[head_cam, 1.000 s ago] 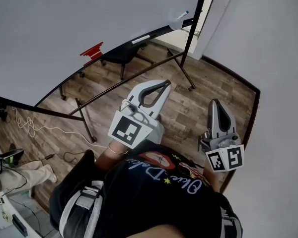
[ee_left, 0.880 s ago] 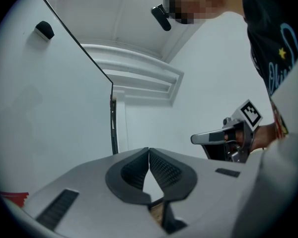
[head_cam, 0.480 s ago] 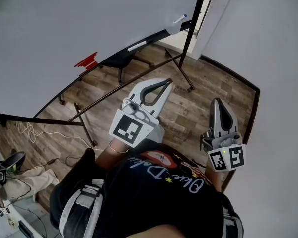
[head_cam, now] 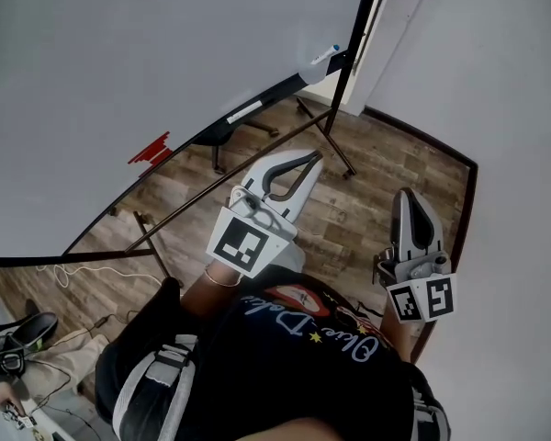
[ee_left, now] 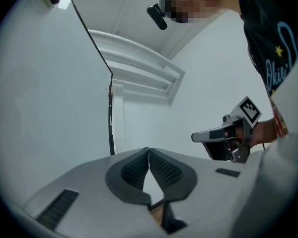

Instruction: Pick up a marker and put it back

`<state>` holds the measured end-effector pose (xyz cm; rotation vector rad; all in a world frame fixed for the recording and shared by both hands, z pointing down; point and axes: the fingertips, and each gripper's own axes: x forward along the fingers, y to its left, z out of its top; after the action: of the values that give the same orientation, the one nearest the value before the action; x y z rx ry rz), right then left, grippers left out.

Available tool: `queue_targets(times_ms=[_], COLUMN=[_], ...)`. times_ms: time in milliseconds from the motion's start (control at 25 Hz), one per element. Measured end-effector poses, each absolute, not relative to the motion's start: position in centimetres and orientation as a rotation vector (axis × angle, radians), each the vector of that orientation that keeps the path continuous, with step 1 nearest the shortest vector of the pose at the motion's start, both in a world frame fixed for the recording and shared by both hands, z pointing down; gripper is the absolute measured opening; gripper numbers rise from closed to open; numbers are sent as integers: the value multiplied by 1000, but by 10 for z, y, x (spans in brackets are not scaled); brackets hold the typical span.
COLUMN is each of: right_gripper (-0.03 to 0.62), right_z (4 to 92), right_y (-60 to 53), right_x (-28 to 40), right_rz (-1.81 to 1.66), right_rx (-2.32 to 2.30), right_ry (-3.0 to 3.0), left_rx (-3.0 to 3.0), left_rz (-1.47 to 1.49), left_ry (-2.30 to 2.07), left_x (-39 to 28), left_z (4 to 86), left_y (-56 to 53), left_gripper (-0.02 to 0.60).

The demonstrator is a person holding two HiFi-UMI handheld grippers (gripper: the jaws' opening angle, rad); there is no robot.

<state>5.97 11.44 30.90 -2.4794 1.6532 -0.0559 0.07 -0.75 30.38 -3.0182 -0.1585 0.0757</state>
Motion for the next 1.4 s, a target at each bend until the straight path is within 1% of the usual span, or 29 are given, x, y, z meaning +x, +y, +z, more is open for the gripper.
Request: queue_targets(times_ms=[480,800,1120,1400], right_gripper=[0,0,0,0], right_z=[309,311,312,310], right_y=[59,19,8,-5], right_x=[94,98,100,126], right_rz=[-66,-91,-93,-67], right_rx=[-2547,-2507,-2494,-2446], right_ry=[1606,1667,1712,1782], left_rx=[-3077,-3096,-3090,-3080], left_rz=[105,93,90,108], left_ry=[-211,-171,-119,-4], left_x=[38,38,39,50], left_z=[311,314,318,316], left_y=[-67,-98,-112,-123], left_gripper=[3,3,3,3])
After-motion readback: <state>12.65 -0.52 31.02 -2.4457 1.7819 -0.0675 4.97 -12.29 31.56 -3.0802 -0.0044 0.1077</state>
